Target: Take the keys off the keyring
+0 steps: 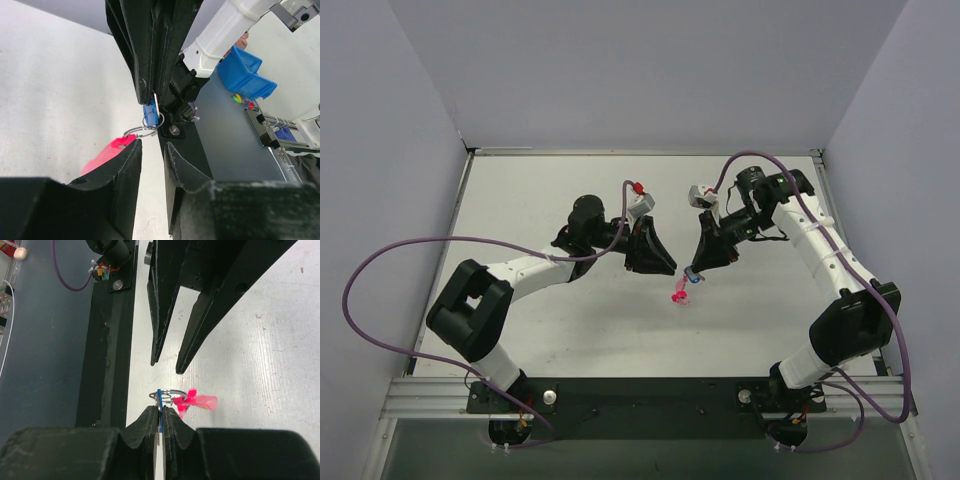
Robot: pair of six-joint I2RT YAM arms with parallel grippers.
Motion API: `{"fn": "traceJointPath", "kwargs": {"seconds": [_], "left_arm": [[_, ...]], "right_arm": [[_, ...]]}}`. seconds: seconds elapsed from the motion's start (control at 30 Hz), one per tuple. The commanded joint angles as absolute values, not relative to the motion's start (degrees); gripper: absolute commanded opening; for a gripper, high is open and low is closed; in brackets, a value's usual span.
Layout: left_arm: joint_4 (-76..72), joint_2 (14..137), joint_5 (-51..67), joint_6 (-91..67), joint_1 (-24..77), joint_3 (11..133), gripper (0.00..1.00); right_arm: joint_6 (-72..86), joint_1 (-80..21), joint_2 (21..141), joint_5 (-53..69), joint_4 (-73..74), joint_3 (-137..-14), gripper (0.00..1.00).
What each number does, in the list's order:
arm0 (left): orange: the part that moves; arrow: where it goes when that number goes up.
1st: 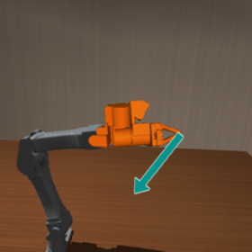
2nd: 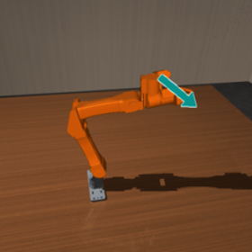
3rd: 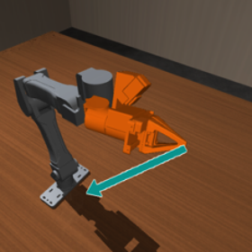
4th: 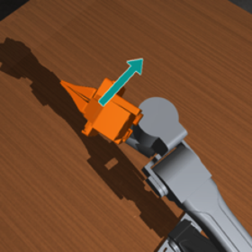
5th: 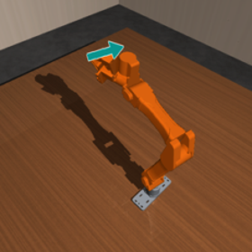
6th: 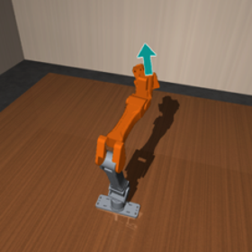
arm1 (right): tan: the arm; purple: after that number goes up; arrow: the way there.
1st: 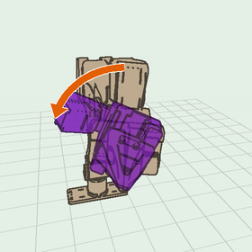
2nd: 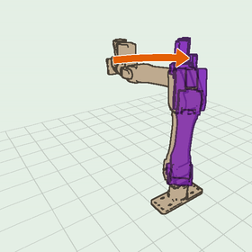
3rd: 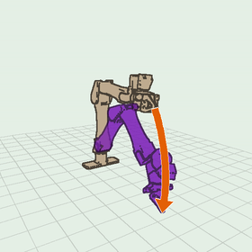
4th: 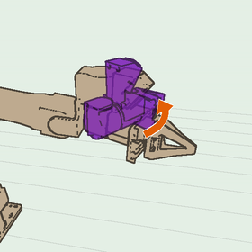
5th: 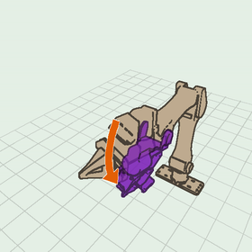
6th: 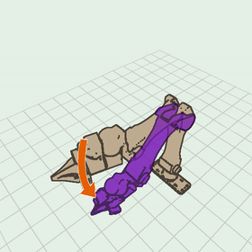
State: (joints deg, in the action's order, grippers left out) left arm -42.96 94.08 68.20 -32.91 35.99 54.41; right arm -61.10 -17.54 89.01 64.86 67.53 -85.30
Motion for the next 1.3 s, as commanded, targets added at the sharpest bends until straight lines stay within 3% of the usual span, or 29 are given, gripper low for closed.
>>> {"fn": "traceJointPath", "kwargs": {"seconds": [0.0,0.6,1.27], "left_arm": [[-37.62,92.46,66.80,-27.07,36.65,57.13,0.36],[-24.88,92.11,59.33,-17.67,38.50,60.29,0.46],[-25.49,92.37,58.27,-18.54,38.85,61.17,0.53]], "right_arm": [[-57.14,-17.23,87.63,66.10,64.79,-86.58,0.00],[-48.08,-17.67,85.69,62.93,56.78,-84.90,0.00],[-44.47,-18.37,85.61,61.17,53.09,-83.85,0.00]]}}
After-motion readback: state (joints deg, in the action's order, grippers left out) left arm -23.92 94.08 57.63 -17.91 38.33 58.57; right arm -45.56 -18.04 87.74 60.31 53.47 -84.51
